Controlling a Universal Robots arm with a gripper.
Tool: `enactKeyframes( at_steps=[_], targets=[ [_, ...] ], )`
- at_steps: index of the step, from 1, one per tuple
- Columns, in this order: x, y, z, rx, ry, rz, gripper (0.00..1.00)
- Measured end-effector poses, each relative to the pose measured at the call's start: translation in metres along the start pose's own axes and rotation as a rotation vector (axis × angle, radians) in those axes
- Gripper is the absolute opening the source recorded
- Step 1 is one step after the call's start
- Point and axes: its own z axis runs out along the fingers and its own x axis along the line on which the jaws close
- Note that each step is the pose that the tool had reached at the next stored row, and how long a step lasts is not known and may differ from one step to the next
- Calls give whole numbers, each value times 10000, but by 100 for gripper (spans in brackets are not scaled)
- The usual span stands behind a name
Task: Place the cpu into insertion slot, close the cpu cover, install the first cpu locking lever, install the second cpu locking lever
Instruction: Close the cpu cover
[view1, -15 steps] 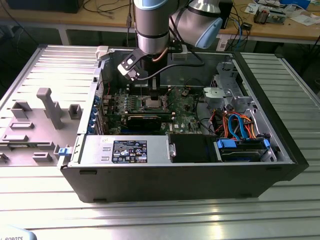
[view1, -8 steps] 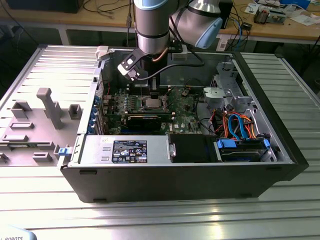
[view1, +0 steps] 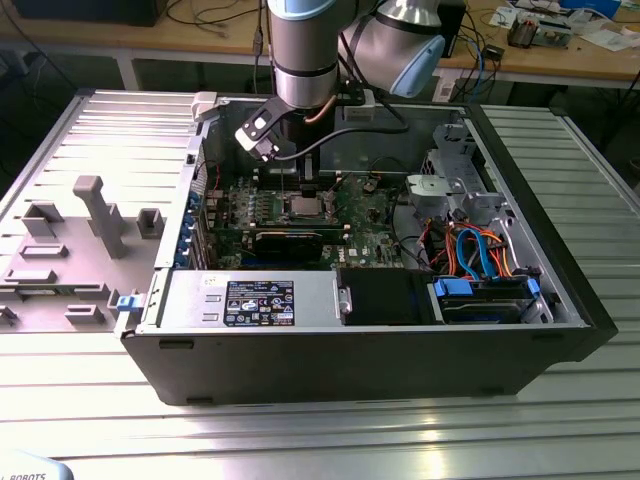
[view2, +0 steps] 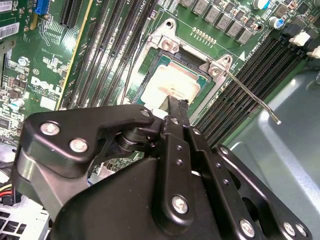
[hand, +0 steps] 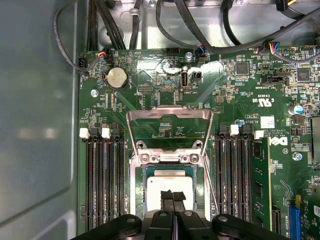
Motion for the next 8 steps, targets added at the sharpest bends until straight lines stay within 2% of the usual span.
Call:
enactKeyframes(
  at_steps=[6,7,8],
  targets=[
    [0,3,0,4,0,-1,11],
    [0,18,1,61,0,1,11],
    [0,39,2,197,-3,7,11]
  ],
)
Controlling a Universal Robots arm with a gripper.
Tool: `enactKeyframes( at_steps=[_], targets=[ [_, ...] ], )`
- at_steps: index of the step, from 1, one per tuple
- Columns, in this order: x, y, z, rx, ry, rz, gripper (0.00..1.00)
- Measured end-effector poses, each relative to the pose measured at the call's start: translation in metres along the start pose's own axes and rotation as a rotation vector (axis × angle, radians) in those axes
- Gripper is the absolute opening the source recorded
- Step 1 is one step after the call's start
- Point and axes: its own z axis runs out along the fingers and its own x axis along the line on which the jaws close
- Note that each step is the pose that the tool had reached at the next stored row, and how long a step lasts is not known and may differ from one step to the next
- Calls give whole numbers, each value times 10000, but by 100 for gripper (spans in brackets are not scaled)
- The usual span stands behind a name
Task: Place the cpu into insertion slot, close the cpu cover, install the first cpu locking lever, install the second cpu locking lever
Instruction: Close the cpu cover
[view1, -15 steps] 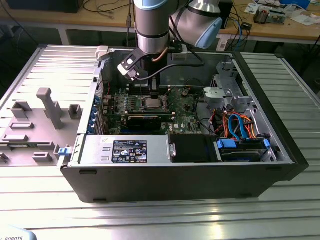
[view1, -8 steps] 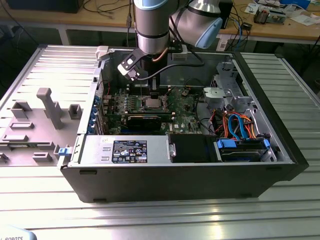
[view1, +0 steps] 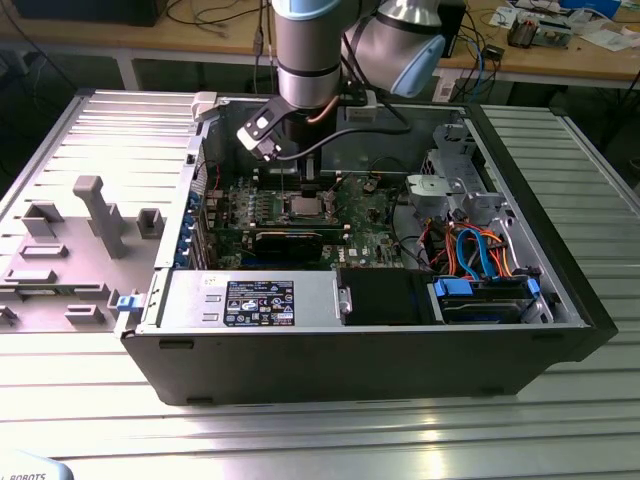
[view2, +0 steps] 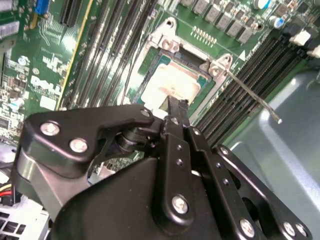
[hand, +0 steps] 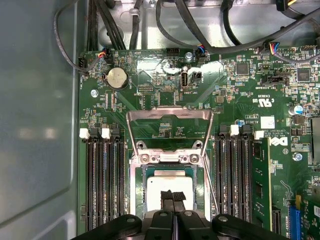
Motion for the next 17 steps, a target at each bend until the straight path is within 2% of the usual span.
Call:
enactKeyframes(
  at_steps=[1,2,6,8,10,17],
  targets=[
    [0,32,3,211,0,7,11],
    [0,38,3,306,-1,9,11],
    [0,38,3,611,-6,21,11],
    [0,38,3,705,-7,23,11],
    [0,38,-4,705,-8,23,11],
    [5,44,-120,705,-20,23,11]
  ],
)
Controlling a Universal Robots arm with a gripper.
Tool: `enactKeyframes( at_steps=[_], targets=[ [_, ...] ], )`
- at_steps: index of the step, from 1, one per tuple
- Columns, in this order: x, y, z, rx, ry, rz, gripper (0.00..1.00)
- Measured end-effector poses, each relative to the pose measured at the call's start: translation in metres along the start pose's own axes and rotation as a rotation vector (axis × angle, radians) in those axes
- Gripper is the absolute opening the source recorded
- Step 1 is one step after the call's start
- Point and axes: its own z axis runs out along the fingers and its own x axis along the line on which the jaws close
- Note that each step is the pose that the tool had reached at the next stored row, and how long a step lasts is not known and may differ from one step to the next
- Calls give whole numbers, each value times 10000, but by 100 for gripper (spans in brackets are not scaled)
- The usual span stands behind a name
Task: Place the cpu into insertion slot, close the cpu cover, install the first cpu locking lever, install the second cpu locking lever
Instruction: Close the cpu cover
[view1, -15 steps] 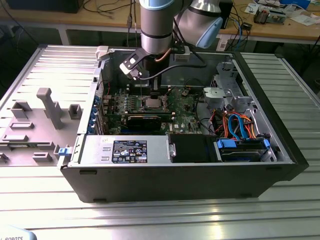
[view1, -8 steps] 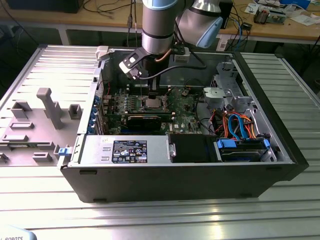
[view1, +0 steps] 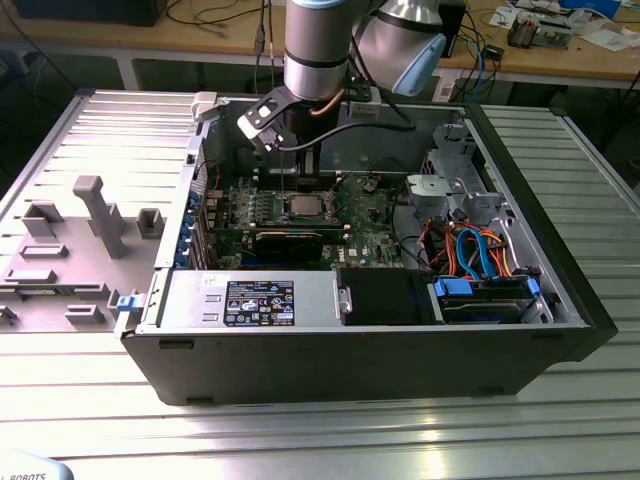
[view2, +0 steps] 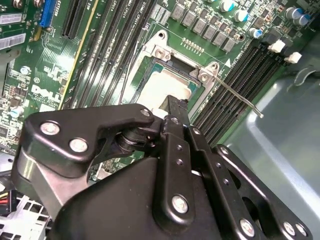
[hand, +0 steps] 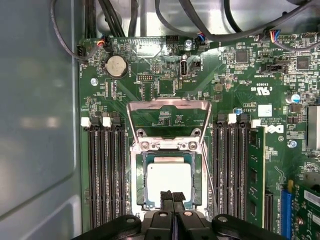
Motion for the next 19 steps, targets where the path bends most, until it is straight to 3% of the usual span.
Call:
enactKeyframes(
  at_steps=[6,8,12,19],
  targets=[
    [4,-2,-107,-1,-71,2,11],
    [5,-4,-142,-2,-117,4,11],
    [9,-5,-222,-2,-298,-76,11],
    [14,-9,-379,-2,-417,-114,11]
  ],
)
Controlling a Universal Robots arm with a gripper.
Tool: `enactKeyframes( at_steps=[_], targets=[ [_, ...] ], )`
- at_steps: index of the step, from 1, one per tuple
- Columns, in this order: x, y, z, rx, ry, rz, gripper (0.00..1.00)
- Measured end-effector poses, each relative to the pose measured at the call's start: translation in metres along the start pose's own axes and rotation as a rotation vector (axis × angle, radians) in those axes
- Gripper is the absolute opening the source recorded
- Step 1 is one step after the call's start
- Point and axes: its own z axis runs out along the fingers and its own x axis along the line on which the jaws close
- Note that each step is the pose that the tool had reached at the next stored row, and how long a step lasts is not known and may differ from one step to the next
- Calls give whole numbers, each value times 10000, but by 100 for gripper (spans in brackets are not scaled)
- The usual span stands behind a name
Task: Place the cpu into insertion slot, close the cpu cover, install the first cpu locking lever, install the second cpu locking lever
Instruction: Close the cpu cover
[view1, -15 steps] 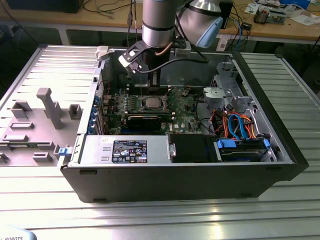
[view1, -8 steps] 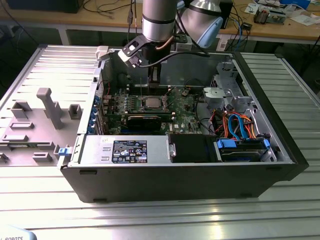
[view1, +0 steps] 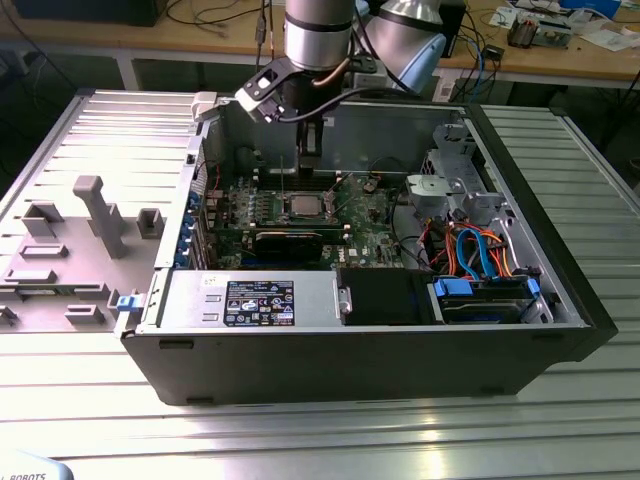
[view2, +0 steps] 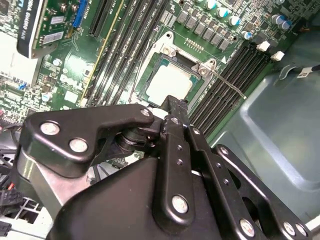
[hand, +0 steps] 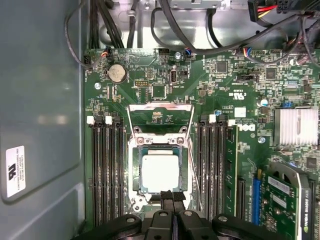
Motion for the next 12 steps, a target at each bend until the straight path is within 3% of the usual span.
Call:
enactKeyframes(
  at_steps=[7,12],
  targets=[
    [0,7,-15,1,-38,1,11],
    [11,61,-16,1,-37,0,11]
  ],
)
